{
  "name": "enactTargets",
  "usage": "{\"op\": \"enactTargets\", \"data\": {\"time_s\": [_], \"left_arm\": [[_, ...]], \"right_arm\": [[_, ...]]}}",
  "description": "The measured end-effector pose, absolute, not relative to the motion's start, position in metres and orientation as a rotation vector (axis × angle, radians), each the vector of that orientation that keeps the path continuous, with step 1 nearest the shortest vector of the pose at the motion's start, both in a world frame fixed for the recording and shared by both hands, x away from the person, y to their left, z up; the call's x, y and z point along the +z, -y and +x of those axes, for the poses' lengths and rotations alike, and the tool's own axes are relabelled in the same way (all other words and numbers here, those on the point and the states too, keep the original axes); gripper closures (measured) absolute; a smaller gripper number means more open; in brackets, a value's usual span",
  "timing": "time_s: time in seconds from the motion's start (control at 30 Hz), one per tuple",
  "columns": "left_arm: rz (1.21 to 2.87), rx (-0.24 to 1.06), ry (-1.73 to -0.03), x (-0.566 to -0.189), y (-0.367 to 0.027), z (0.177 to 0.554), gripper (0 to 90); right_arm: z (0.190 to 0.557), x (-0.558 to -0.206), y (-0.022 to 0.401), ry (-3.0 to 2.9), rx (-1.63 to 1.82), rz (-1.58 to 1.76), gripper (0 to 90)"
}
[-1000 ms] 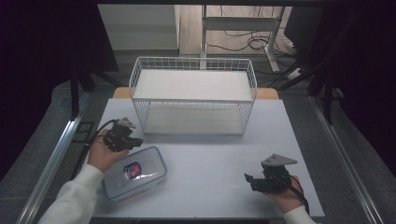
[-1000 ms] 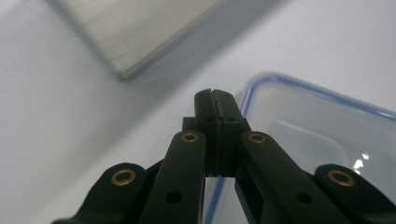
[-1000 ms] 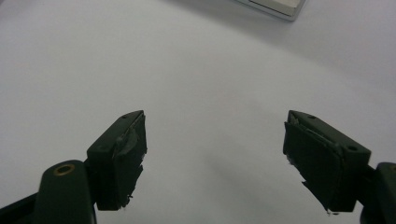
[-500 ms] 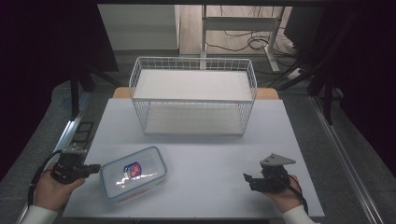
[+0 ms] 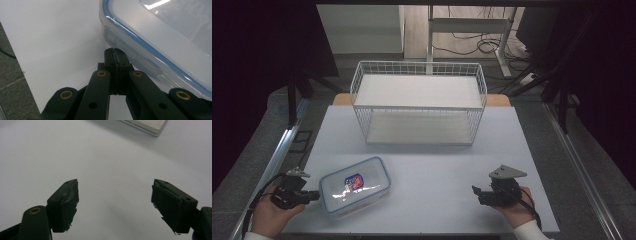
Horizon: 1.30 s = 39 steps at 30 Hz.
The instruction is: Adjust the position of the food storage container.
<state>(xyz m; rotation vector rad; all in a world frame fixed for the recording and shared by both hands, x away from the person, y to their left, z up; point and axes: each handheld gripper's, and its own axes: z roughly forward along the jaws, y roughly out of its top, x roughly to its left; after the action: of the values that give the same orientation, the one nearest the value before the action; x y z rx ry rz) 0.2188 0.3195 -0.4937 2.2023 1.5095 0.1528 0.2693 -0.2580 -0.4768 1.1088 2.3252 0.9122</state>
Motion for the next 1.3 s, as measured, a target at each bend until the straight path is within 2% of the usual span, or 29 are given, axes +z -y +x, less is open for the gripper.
{"op": "enactTargets", "data": {"time_s": [0.33, 0.73, 1.3], "left_arm": [[2.205, 0.126, -1.488, -0.493, -0.313, 0.239, 90.0], [2.255, 0.100, -1.397, -0.492, -0.279, 0.280, 90.0], [2.182, 0.089, -1.340, -0.499, -0.236, 0.307, 90.0]], "right_arm": [[0.270, -0.477, 0.258, -2.328, 0.906, 1.108, 22.4], [0.270, -0.477, 0.260, -2.326, 0.907, 1.114, 22.4], [0.269, -0.476, 0.259, -2.330, 0.904, 1.105, 22.3]]}}
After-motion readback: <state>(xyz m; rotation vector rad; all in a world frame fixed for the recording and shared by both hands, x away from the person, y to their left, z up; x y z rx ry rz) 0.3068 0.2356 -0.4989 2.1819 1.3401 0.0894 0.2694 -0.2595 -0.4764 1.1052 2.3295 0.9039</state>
